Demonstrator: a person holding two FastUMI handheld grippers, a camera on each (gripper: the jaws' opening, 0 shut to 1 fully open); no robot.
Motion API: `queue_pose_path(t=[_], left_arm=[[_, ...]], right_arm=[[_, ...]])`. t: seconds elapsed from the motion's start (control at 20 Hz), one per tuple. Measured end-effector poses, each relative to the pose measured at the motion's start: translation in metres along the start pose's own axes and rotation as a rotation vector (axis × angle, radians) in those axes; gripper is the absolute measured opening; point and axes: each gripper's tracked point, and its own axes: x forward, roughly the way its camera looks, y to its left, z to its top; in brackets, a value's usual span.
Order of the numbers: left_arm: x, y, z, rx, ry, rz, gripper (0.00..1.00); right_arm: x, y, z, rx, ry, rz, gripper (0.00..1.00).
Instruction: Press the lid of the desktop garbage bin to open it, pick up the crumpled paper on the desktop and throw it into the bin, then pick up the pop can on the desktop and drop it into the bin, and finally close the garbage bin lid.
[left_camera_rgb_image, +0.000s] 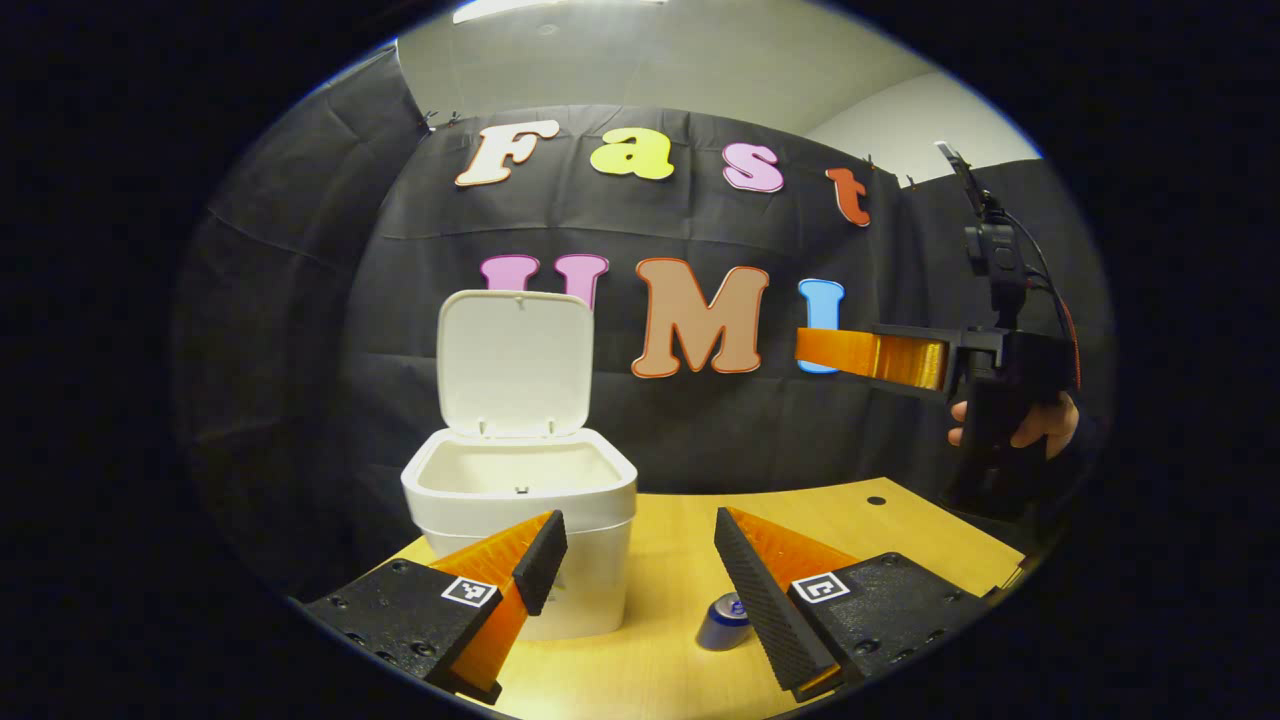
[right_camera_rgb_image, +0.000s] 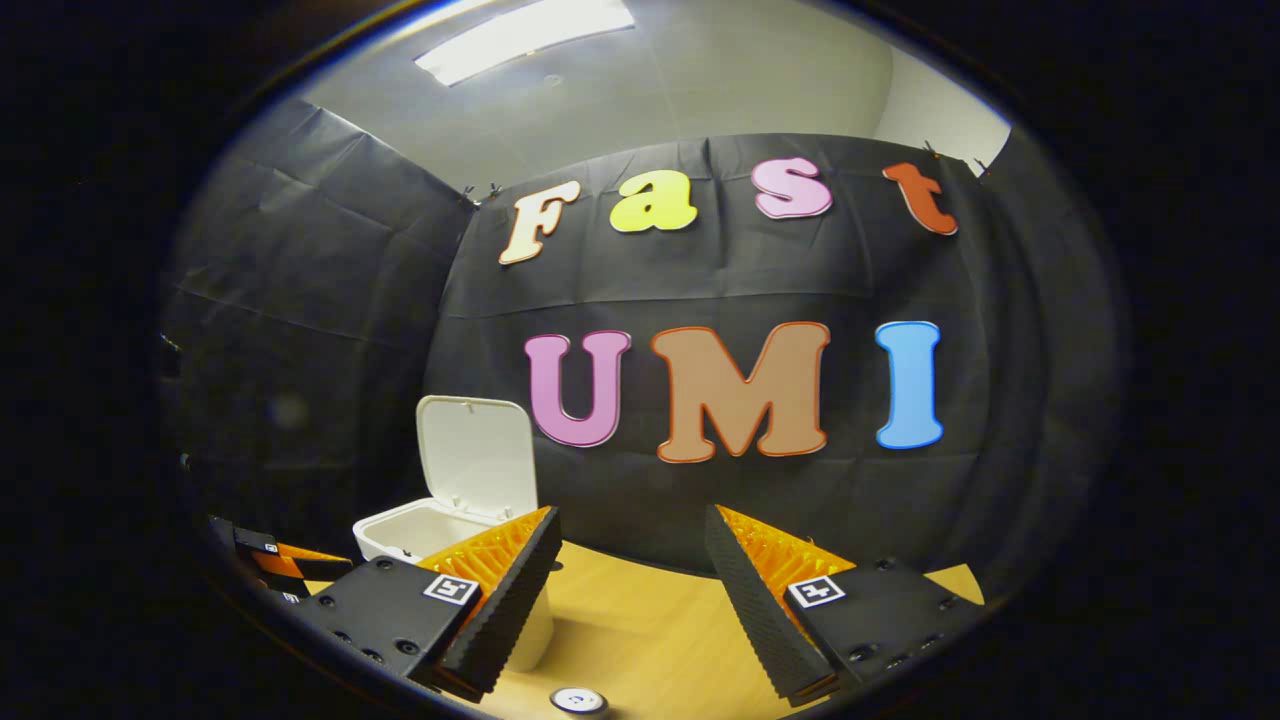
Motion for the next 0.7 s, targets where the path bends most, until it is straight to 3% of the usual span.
queue_pose_path(t=[0.05, 0.25, 0.4, 0.7], left_arm=[[0.005, -0.011, -0.002, -0.004, 0.004, -0.022, 0.91], [0.024, -0.051, -0.009, 0.006, 0.016, -0.101, 0.91], [0.039, -0.075, -0.025, 0.009, 0.048, -0.146, 0.91], [0.068, -0.104, -0.078, 0.018, 0.187, -0.196, 0.91]], right_arm=[[-0.009, -0.016, -0.003, 0.004, 0.005, -0.031, 0.96], [-0.042, -0.071, -0.013, 0.030, 0.026, -0.143, 1.00], [-0.066, -0.105, -0.022, 0.058, 0.044, -0.215, 0.96], [-0.111, -0.152, -0.045, 0.078, 0.092, -0.336, 0.96]])
